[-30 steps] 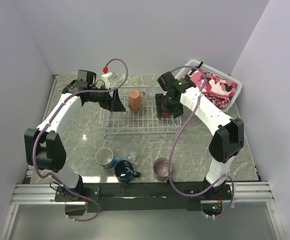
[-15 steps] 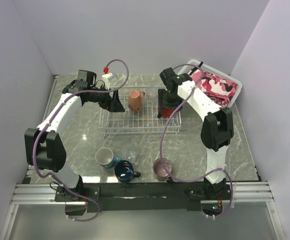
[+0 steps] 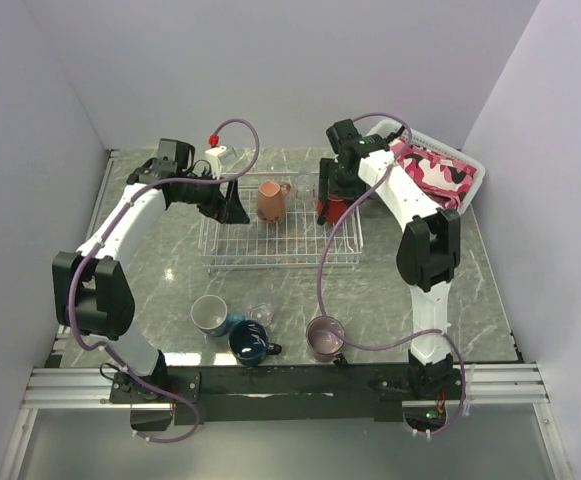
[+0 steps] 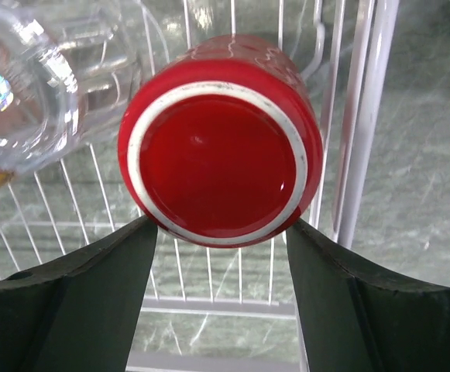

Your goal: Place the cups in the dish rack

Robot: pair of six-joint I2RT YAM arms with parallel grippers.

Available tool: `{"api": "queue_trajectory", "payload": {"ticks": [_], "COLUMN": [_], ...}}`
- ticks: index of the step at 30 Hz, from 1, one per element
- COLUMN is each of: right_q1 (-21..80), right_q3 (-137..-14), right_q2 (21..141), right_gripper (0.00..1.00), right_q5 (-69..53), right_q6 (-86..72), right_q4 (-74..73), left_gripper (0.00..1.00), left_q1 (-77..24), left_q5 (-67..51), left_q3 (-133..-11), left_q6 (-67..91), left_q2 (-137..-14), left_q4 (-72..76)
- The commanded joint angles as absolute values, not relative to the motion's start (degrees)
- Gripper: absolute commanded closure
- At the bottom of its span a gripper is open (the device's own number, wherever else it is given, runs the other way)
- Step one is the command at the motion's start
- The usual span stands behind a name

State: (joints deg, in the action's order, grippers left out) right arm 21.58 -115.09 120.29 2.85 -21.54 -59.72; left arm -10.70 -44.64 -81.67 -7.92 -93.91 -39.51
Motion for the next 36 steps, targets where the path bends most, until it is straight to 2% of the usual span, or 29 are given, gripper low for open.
{"api": "queue_trajectory", "payload": {"ticks": [1,8,15,21,23,27,31,36], "right_q1": [20.66,19.95,21.00,23.73,25.21,29.52,32.60,36.64], "right_q3": [-117.95,-122.34,-118.83,-108.30,-100.40,-91.60,-81.33,-74.37], "right_q2": [121.99,123.14,111.39,94.97,89.94,80.80,74.46,68.39], "right_gripper": [0.26,0.23,0.12,0.16,0.17,0.24,0.25,0.26], "right_q5": [2.81,2.46,5.17,1.15,-3.15,-5.97,-8.35,-9.22], "right_q6": [-21.09,-21.36,-21.71,-21.01,-21.09,-21.27,-22.67,-23.99], "right_q4": [-57.84,-58.27,-59.76,-67.22,-68.37,-72.33,-70.15,-66.36], "left_gripper": [0.13,0.14,0.13,0.12,0.12,0.12,0.12,0.13], "left_q1": [-10.63,-10.63,-10.63,-10.63,-10.63,-10.72,-10.63,-10.63], "left_q5": [-44.56,-44.30,-44.03,-42.10,-41.40,-41.66,-43.06,-43.50], "left_q3": [-84.81,-86.13,-87.10,-90.52,-91.31,-93.07,-92.73,-90.88], "left_q6": [-8.88,-8.53,-7.65,-6.68,-5.72,-5.89,-5.80,-4.31], "left_q2": [-94.39,-94.92,-94.92,-94.48,-94.66,-95.27,-95.27,-95.71], "left_q4": [-39.20,-39.90,-39.37,-39.55,-39.20,-39.98,-38.95,-36.91]}}
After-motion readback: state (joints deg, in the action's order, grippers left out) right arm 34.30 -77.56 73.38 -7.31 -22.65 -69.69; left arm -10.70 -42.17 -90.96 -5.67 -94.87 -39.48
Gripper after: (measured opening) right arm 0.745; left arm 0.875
